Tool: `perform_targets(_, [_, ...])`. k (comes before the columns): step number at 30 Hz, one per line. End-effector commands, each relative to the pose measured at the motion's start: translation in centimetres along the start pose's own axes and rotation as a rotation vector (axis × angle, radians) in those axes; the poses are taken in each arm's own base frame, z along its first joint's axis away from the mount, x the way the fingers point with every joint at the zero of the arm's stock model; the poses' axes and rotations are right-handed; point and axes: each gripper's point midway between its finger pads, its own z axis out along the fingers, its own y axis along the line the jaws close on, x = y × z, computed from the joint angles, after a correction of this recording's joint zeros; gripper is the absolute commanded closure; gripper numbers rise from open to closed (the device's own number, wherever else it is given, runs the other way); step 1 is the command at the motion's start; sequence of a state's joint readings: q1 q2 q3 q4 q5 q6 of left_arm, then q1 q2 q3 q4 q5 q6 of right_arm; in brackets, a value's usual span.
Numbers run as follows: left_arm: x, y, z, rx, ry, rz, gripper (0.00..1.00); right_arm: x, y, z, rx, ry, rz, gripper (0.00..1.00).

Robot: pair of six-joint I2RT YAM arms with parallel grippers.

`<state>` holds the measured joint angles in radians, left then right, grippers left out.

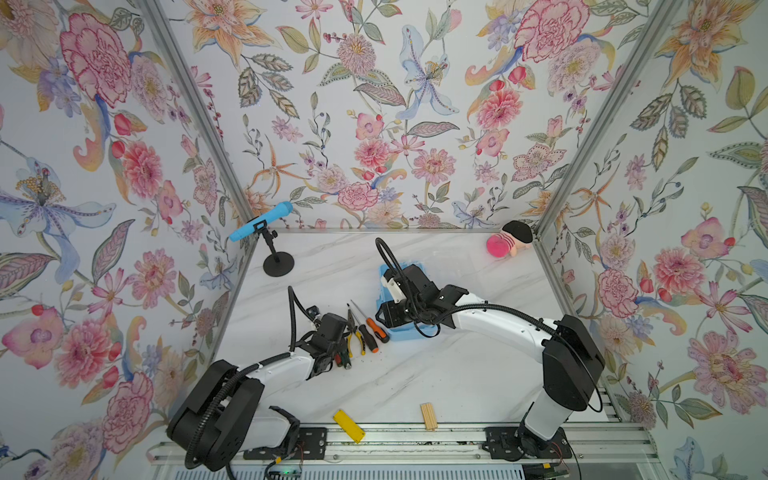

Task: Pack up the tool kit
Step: 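Return the left gripper to the tools and grasp a socket-fitted chrome ratchet, then lift the chrome ratchet with the left gripper over the blue box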

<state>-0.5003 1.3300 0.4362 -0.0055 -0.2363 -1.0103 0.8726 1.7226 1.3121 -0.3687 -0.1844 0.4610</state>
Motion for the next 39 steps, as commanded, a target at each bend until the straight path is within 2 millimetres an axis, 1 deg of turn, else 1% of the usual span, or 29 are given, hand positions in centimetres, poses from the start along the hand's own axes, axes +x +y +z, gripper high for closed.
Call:
perform_targets(1, [-0.3,0.5,0.2,-0.029,0.000,0.029,0.75,0.2,-0.2,0.4,-0.010,0.004,0.016,0.52])
perform_targets(4, [-0.2,0.5,0.4,-0.036,0.009,0.041,0.76,0.1,-0.1,0.1,-0.015,-0.006,0.016,0.52])
perform_targets(10, [0.4,0.4,1.0,-0.036,0.035,0.051,0.82,-0.4,-0.2,-0.4,-0.013,-0.030,0.017,0.52])
perform_targets(13, [0.5,0.4,1.0,-0.028,0.036,0.044,0.88,-0.5,-0.5,-0.5,-0.012,-0.032,0.023,0.52])
perform_targets(16, [0.4,0.4,0.9,-0.025,0.032,0.047,0.97,-0.6,-0.7,-0.9,-0.010,-0.039,0.029,0.52])
perform_targets(19, [-0.1,0.3,0.6,-0.023,0.025,0.051,1.00,-0.8,-1.0,-1.1,-0.007,-0.047,0.032,0.52])
perform_targets(23, [-0.9,0.1,0.1,-0.022,0.015,0.065,1.00,-1.2,-1.1,-1.4,-0.018,-0.052,0.042,0.52])
perform_targets(25, [-1.7,-0.3,-0.6,-0.017,0.002,0.078,1.00,-1.4,-0.9,-1.5,-0.026,-0.055,0.043,0.52])
perform_targets(27, [-3.0,-0.9,-1.7,0.002,-0.020,0.086,1.00,-1.5,-0.9,-1.8,-0.031,-0.059,0.045,0.52])
perform_targets(31, [-6.6,-3.5,-5.3,0.093,-0.097,0.080,1.00,-2.3,-0.7,-2.6,-0.040,-0.083,0.052,0.52])
perform_targets(33, [-8.3,-5.2,-7.1,0.146,-0.127,0.075,1.00,-2.8,-0.8,-3.3,-0.042,-0.102,0.057,0.52])
perform_targets(36, [-10.2,-9.1,-9.3,0.254,-0.156,0.082,1.00,-3.8,-1.4,-4.8,-0.035,-0.147,0.081,0.52])
perform_targets(39, [-11.1,-13.9,-10.7,0.357,-0.171,0.104,1.00,-5.0,-2.5,-7.1,-0.022,-0.221,0.105,0.52])
